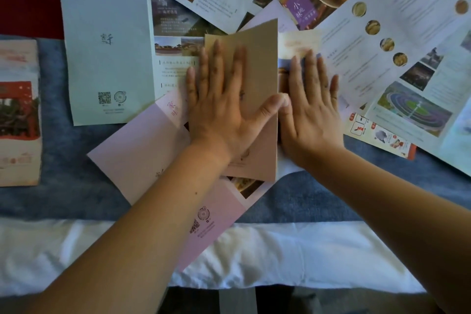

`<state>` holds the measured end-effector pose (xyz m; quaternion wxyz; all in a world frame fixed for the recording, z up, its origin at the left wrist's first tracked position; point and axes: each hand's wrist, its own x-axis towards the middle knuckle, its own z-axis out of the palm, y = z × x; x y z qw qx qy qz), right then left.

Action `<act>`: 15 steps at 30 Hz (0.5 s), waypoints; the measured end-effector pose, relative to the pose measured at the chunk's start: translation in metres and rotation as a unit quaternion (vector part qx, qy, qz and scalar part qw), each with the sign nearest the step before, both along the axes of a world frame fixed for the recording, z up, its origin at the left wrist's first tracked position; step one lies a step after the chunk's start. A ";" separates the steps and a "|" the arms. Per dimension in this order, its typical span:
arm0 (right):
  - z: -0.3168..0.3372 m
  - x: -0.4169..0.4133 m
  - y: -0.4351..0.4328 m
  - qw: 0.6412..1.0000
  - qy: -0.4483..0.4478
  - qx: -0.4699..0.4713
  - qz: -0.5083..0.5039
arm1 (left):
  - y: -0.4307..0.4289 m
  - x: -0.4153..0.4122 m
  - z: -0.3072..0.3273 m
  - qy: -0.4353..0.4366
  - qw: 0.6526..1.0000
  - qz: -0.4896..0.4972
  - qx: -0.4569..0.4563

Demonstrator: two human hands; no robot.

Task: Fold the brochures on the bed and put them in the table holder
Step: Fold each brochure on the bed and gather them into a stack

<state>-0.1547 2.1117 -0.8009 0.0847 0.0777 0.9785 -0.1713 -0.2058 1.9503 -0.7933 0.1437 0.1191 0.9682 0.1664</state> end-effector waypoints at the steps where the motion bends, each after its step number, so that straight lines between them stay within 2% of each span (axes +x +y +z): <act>1: 0.001 -0.001 -0.009 1.000 0.001 -0.015 0.017 | 0.002 0.002 0.002 -0.003 1.000 -0.009 0.005; 9: 0.009 0.000 -0.042 0.999 0.005 -0.048 0.011 | -0.010 -0.001 0.025 -0.085 0.979 0.033 0.180; 13: 0.018 0.000 -0.054 0.998 -0.001 -0.055 0.032 | -0.025 -0.003 0.046 -0.065 0.952 0.052 0.293; 15: 0.022 -0.003 -0.061 0.997 0.009 -0.060 0.038 | -0.036 -0.002 0.055 -0.046 0.948 0.065 0.307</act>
